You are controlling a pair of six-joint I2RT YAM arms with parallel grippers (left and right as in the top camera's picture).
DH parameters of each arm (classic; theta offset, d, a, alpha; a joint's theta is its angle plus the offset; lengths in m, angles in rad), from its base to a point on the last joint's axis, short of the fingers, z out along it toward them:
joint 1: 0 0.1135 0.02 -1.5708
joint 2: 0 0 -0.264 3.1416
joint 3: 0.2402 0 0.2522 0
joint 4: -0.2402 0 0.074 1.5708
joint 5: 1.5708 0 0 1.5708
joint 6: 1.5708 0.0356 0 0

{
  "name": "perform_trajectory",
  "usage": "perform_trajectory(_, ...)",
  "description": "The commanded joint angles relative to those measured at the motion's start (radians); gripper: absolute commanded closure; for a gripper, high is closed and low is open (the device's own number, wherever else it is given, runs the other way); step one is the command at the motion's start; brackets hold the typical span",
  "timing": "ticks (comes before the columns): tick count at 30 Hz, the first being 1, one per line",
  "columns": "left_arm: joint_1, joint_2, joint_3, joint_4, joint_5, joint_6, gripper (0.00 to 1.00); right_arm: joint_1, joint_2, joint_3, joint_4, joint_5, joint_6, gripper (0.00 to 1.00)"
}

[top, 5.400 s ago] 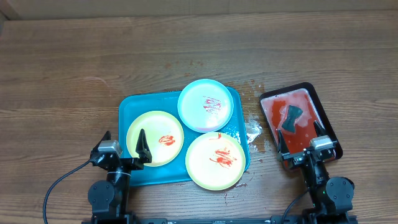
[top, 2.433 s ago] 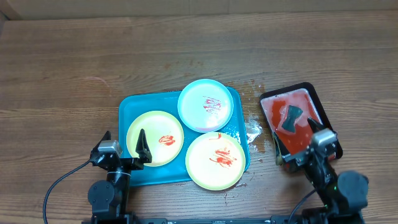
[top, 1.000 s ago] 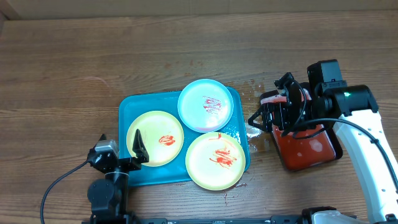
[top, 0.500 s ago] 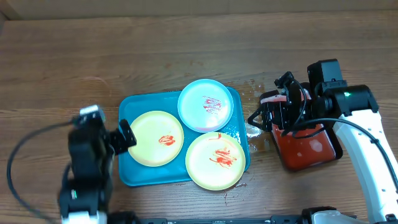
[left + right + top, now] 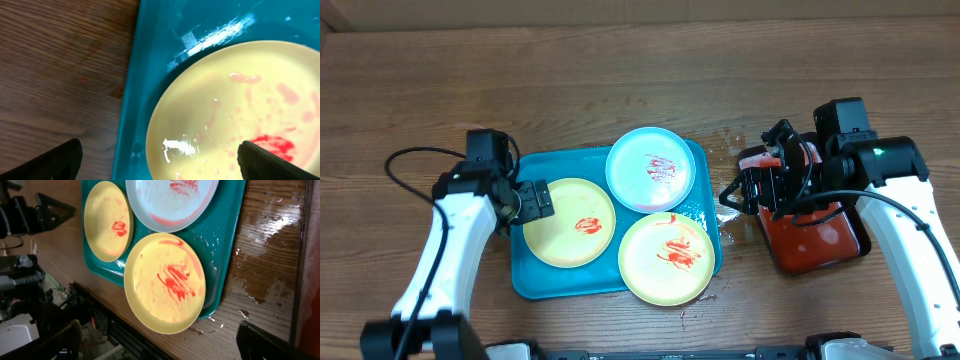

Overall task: Clean dirty plates on tray and stack at the side
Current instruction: 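Move the left gripper to the left yellow plate's rim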

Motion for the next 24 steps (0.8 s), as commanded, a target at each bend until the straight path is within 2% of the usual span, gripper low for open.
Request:
perform_trajectory(1,0.007,0.07,0.023,0.025,0.032,-0.021,0.0,-0.003,-0.014,0.022,-0.005,-0.011,0.0,0.0)
perform_trajectory(9,0.007,0.151,0.023,0.108,0.07,-0.019,0.0,-0.003,-0.014,0.022,-0.011,-0.011,0.035,0.0)
perform_trajectory(17,0.006,0.151,0.023,0.164,0.252,0.093,0.0,-0.003,-0.014,0.022,0.002,-0.011,0.051,0.0)
perform_trajectory(24,0.003,0.152,0.023,0.179,0.259,0.108,0.0,-0.003,-0.014,0.022,0.011,-0.01,0.052,0.0)
